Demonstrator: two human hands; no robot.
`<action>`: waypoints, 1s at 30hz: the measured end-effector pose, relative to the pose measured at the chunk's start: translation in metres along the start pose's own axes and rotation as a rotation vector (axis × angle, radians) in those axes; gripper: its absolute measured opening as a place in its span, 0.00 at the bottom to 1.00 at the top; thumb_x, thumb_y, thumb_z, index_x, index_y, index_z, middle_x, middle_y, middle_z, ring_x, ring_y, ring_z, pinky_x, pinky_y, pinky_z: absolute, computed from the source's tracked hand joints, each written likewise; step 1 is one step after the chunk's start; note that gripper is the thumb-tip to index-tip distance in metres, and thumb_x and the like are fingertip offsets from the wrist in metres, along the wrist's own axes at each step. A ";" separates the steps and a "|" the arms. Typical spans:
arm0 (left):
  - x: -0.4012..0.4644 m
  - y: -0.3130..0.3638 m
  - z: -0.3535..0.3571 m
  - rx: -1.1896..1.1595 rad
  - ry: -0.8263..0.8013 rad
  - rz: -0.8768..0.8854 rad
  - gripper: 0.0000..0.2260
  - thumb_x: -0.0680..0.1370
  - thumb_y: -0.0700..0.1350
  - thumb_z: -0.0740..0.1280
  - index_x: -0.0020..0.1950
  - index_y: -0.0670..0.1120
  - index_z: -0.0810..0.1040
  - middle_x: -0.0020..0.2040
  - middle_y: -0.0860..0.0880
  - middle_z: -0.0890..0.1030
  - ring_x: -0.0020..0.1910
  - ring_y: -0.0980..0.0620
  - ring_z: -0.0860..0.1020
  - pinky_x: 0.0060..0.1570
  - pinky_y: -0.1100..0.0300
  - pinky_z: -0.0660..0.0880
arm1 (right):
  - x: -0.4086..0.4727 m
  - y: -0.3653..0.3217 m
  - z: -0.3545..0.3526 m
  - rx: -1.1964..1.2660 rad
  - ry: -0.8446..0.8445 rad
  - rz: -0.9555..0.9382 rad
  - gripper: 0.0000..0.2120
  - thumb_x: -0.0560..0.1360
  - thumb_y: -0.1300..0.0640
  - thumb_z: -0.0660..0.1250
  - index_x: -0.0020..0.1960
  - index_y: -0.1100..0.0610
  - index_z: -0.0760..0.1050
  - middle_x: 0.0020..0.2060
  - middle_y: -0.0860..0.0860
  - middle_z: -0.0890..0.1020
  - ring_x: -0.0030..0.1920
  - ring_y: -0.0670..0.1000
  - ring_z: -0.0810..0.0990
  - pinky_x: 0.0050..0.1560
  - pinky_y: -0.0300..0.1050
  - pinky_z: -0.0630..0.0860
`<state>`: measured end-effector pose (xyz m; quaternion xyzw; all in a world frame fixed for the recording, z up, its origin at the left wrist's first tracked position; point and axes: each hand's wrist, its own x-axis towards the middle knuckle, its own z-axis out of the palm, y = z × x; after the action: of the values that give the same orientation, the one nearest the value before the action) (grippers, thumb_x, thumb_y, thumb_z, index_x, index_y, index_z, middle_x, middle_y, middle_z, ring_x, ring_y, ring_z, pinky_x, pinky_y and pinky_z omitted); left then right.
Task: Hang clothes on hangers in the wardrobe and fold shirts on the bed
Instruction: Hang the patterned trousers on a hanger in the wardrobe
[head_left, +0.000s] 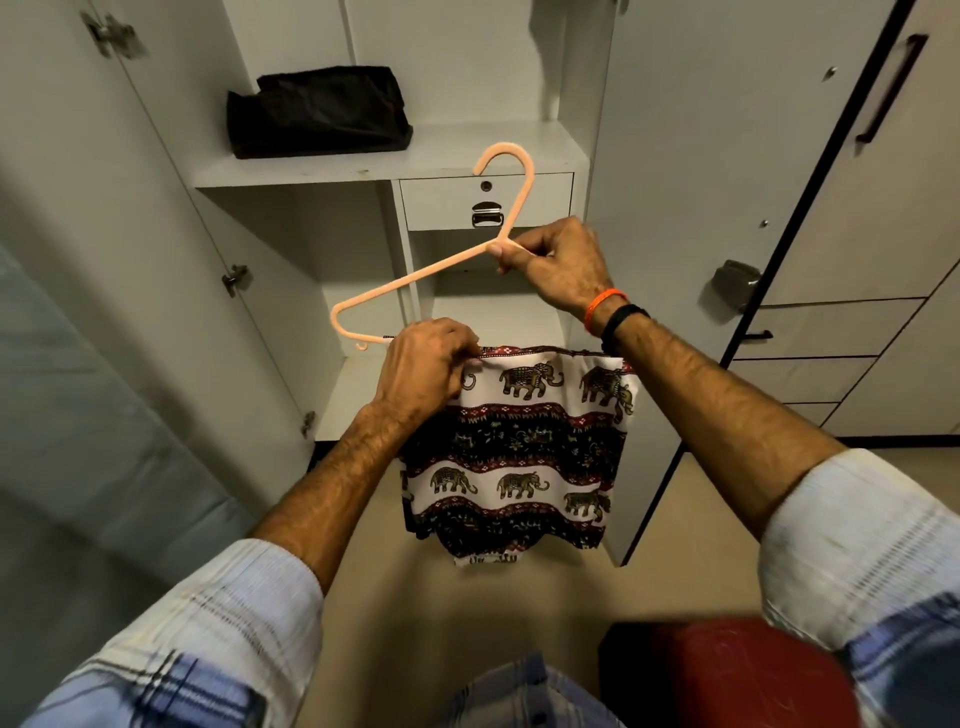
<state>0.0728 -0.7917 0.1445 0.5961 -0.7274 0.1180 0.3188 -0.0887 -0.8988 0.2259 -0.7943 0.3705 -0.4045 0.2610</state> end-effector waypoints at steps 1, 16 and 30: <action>0.003 0.000 -0.002 -0.019 -0.042 -0.045 0.05 0.74 0.47 0.74 0.46 0.46 0.85 0.43 0.49 0.85 0.43 0.51 0.81 0.49 0.48 0.80 | -0.001 -0.001 0.001 0.008 -0.017 -0.004 0.11 0.74 0.47 0.72 0.44 0.55 0.86 0.29 0.43 0.79 0.30 0.39 0.71 0.29 0.26 0.65; 0.024 -0.005 0.002 0.041 -0.070 -0.303 0.14 0.71 0.52 0.76 0.55 0.49 0.84 0.49 0.49 0.84 0.49 0.50 0.80 0.56 0.48 0.78 | 0.006 -0.007 -0.001 0.058 -0.031 0.015 0.12 0.74 0.46 0.72 0.46 0.55 0.86 0.32 0.44 0.81 0.34 0.40 0.75 0.35 0.31 0.70; 0.031 -0.007 0.001 0.016 0.188 -0.057 0.12 0.76 0.54 0.72 0.50 0.46 0.83 0.44 0.48 0.84 0.43 0.51 0.80 0.46 0.51 0.79 | 0.020 0.001 0.001 0.066 -0.061 0.023 0.12 0.75 0.49 0.72 0.47 0.57 0.86 0.27 0.40 0.77 0.27 0.30 0.71 0.28 0.24 0.64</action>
<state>0.0766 -0.8188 0.1613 0.6053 -0.6762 0.1702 0.3838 -0.0800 -0.9157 0.2333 -0.7930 0.3579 -0.3891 0.3026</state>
